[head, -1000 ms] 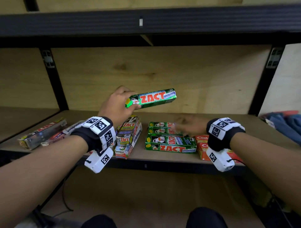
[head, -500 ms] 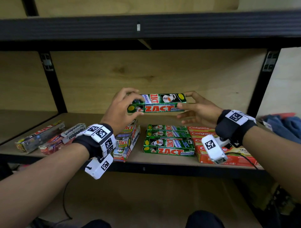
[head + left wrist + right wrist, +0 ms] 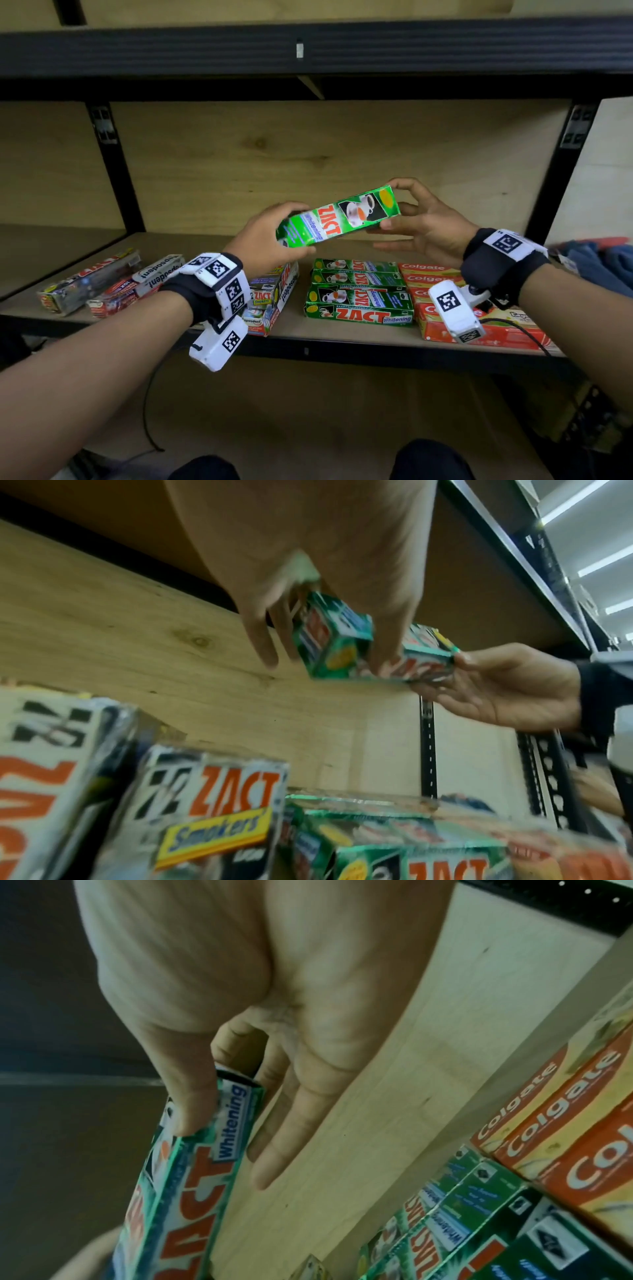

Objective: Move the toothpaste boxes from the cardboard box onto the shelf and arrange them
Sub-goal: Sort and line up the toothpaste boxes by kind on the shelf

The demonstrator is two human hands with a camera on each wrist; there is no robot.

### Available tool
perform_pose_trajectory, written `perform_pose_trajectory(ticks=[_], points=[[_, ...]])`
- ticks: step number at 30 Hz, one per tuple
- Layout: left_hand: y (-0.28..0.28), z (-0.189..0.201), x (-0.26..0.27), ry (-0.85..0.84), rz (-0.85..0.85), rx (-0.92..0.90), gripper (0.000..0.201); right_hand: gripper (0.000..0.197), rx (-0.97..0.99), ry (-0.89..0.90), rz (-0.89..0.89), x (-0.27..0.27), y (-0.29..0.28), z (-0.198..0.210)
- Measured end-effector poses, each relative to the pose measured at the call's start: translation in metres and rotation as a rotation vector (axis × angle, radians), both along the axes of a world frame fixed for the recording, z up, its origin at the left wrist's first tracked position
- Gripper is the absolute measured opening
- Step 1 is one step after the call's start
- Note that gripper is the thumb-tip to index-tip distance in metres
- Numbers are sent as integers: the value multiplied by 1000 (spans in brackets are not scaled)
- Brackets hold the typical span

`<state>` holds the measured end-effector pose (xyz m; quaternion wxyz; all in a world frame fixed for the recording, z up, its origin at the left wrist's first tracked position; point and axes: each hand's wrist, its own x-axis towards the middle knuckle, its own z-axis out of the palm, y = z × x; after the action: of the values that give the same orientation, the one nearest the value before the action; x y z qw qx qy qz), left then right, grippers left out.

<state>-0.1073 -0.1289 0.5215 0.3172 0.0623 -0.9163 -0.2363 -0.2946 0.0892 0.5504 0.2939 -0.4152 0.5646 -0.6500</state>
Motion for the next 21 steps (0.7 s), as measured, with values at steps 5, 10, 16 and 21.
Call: perform_pose_trajectory(ticks=[5,10,16,21], points=[[16,5,-3,-198,-122,300,55,63,-32,3,65,7,-4,9],[30,-4,-13,-166,-70,576,47,74,-65,-51,-26,14,-5,3],[55,-3,-24,-21,-110,941,46,89,286,114,-4,30,-9,-39],[60,8,-21,148,-225,1053,56,56,214,-21,48,31,-4,-49]])
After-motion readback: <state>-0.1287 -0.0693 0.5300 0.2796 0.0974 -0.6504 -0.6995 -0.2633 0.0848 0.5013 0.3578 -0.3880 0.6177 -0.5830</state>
